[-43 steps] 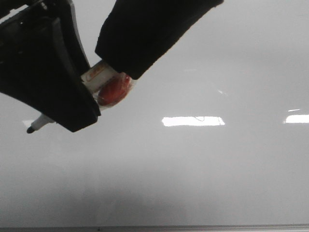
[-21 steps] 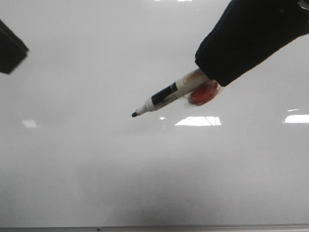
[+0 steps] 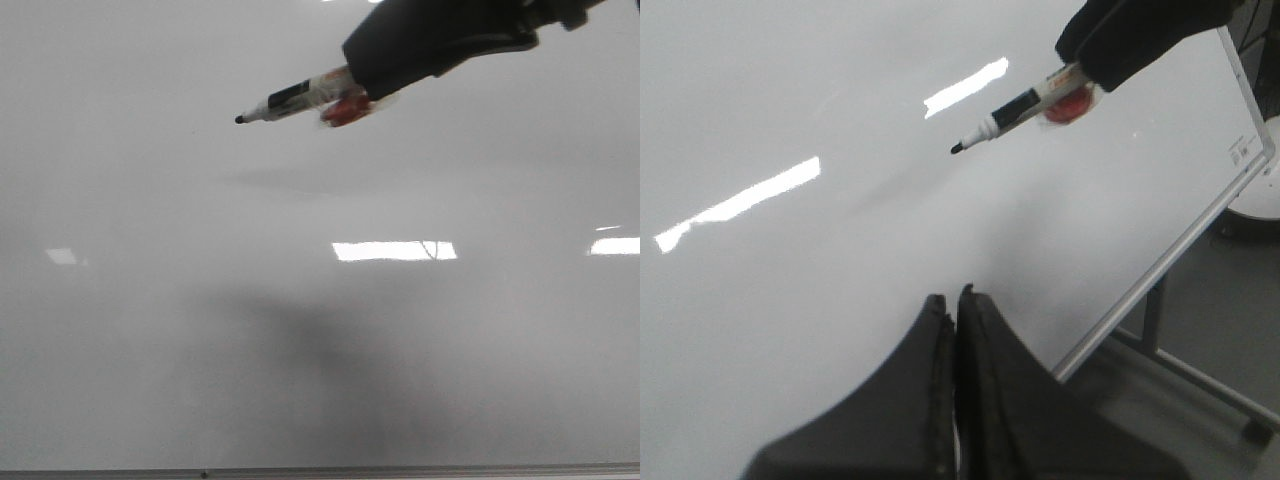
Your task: Write number 8 on whiteboard
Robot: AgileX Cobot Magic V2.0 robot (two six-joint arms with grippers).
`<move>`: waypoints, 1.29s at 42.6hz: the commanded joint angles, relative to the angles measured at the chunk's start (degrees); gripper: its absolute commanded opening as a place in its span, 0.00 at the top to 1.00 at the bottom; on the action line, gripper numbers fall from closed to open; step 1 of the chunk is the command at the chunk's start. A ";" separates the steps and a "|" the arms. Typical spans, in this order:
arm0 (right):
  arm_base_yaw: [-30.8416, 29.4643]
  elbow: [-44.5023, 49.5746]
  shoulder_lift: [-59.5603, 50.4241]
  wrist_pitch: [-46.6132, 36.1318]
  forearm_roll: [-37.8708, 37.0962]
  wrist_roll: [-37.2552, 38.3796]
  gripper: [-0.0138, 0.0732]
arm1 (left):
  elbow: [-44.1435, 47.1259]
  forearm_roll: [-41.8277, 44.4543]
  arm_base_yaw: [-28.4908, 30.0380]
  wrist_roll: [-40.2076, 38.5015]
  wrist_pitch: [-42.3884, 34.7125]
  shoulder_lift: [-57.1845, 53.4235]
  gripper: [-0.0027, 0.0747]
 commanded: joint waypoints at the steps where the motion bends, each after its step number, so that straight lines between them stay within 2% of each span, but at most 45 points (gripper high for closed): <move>1: -0.04 -5.58 3.50 -1.57 4.06 -3.11 0.91 | -1.40 -1.50 0.13 0.13 -5.63 -0.29 0.99; 10: -0.04 -14.15 12.43 -4.68 4.23 -3.54 0.91 | -1.40 -1.50 0.13 0.13 -5.63 -0.29 0.99; 24: -0.04 -20.73 20.23 -6.02 6.21 -3.75 0.91 | -1.40 -1.50 0.13 0.13 -5.63 -0.29 0.99; 34: -0.04 -20.62 22.86 -1.37 3.84 -3.75 0.91 | -1.40 -1.50 0.13 0.13 -5.63 -0.29 0.99; 41: -1.17 -19.59 21.78 -1.62 3.58 -3.75 0.91 | -1.40 -1.50 0.13 0.13 -5.63 -0.29 0.99; 55: -5.60 -10.74 18.25 -2.02 3.58 -3.81 0.91 | -1.40 -1.50 0.13 0.13 -5.63 -0.29 0.99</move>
